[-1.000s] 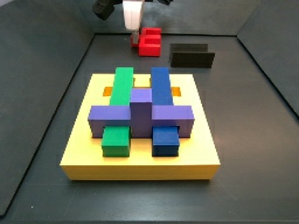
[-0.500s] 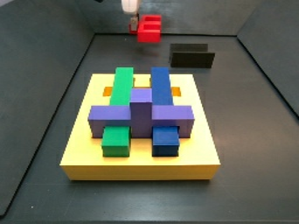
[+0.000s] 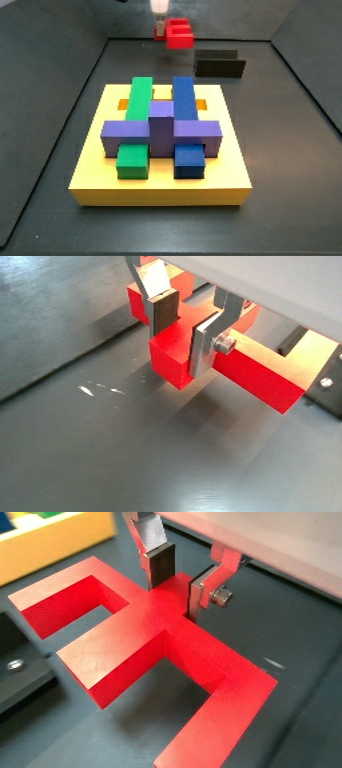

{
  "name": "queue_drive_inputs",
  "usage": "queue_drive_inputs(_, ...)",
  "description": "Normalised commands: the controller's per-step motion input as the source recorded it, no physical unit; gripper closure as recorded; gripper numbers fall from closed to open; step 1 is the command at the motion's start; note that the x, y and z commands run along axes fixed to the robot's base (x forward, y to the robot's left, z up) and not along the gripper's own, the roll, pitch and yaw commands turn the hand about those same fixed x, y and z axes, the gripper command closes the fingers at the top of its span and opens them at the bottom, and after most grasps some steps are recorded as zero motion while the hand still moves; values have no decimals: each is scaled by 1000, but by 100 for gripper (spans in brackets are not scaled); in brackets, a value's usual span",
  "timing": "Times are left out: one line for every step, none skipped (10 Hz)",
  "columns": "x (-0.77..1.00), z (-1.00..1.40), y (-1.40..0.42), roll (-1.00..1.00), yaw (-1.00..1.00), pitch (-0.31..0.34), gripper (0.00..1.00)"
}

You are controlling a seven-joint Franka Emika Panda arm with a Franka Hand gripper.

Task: Pick up the red object. Move up. Place the red object on the fixture. Regrasp the red object. Move to above the board. Insert the red object.
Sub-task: Place the red object on the fixture.

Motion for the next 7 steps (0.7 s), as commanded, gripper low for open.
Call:
queue_drive_inputs(414,37,-283,-291,577,180,100)
queue_drive_inputs(326,120,-274,-303,614,246,100)
queue_drive_inputs(331,103,-271,-309,614,266,100)
queue_drive_inputs(374,103,-291,-323,577,280,100)
queue_drive_inputs(374,191,-294,-271,580,194,100)
queue_drive_inputs(369,203,-286,-220,606,186,100)
queue_drive_inputs(394,166,-280,-206,600,223,100)
